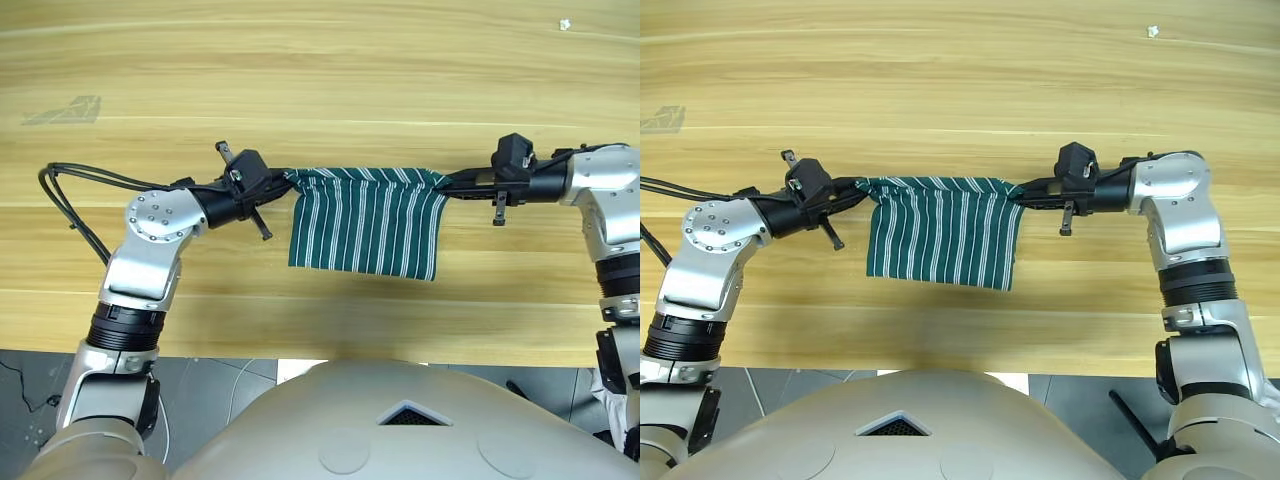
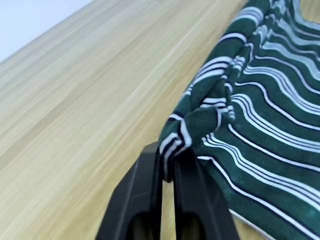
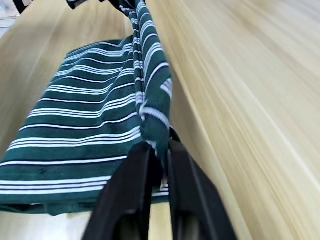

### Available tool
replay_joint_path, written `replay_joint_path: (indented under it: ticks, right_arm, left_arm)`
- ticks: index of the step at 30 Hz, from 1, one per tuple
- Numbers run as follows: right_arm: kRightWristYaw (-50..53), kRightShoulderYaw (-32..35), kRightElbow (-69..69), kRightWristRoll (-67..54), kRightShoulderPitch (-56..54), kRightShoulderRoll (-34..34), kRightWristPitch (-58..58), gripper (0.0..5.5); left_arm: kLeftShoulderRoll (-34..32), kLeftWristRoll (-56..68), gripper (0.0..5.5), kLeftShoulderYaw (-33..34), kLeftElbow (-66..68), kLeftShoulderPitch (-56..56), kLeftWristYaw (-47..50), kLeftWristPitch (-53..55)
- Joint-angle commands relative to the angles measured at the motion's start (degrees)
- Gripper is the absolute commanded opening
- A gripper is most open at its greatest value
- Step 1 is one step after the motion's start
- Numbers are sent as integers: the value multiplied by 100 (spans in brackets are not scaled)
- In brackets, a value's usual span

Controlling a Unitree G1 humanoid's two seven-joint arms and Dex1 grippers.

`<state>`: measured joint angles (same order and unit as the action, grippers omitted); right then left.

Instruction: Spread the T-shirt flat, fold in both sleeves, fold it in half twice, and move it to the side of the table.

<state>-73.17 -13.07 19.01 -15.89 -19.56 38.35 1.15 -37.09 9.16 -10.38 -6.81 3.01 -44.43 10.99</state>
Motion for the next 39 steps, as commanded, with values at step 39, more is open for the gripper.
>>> replay_joint_path:
  ticks: [39]
  right_arm:
    - [4553,2288,74,743,748,-983,2088,154]
  left_arm:
    - [2463,101,297,1738,-351,-1249,3003,-1163]
